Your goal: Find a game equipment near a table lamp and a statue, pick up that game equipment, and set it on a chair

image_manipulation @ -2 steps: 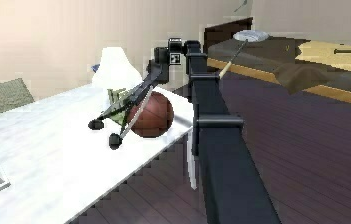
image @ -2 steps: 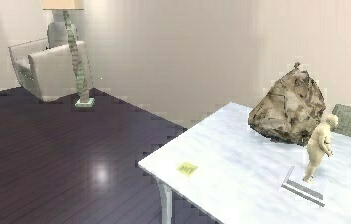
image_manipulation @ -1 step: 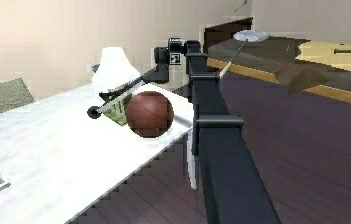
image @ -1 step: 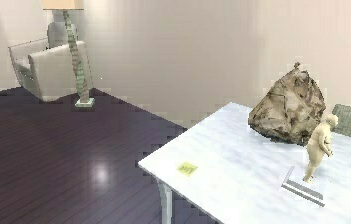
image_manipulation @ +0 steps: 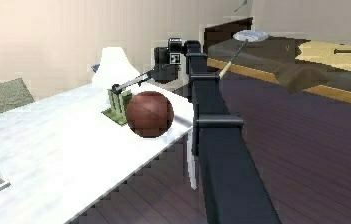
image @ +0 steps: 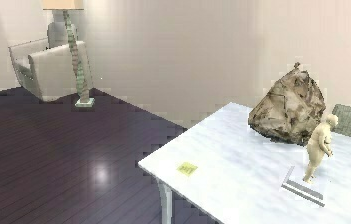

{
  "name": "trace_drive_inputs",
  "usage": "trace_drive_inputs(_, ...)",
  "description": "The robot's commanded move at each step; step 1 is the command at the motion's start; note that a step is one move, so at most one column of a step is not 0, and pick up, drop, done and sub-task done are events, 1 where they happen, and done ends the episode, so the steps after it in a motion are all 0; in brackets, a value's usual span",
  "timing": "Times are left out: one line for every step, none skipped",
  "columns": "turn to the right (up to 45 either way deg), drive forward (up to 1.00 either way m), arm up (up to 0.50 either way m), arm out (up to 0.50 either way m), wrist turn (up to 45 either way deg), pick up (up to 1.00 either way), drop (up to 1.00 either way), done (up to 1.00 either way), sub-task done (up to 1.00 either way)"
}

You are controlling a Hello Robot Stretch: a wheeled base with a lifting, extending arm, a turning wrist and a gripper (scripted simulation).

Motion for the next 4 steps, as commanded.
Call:
trace_drive_inputs(0.0,0.0,0.0,0.0,21.0,0.0,0.0,0.0,0.0)
trace_drive_inputs(0.0,0.0,-0.2,0.0,0.0,0.0,0.0,0.0,0.0)
trace_drive_inputs(0.0,0.0,0.0,0.0,0.0,1.0,0.0,0.0,0.0)
trace_drive_inputs(0.0,0.0,0.1,0.0,0.0,0.0,0.0,0.0,0.0)
